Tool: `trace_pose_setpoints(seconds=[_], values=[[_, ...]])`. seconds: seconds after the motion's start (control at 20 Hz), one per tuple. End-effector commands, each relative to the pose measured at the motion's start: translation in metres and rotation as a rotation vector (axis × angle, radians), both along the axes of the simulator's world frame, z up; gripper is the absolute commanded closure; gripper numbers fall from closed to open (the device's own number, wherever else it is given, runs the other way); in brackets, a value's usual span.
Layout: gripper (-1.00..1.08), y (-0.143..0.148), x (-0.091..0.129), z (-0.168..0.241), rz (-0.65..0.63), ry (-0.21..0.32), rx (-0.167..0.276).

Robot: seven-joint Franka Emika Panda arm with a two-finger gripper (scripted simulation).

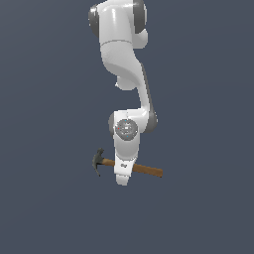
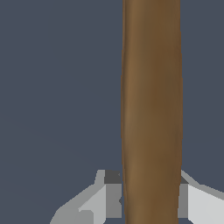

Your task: Pick up the object and move it to a goal position.

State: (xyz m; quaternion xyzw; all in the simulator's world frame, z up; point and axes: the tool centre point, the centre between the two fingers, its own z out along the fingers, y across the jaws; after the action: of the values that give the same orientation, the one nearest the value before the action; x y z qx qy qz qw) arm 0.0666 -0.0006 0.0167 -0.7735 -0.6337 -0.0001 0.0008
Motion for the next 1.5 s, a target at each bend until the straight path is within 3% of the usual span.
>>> trace_pose_setpoints(seconds=[0.0, 0.75, 1.45], values=[[1.08, -0.003, 0.0, 0.0, -0.003, -0.001, -0.001], [1.08, 0.017, -0.017, 0.019, 0.0, 0.0, -0.001], [1.08, 0.087, -0.087, 0.097, -0.001, 0.0, -0.005]])
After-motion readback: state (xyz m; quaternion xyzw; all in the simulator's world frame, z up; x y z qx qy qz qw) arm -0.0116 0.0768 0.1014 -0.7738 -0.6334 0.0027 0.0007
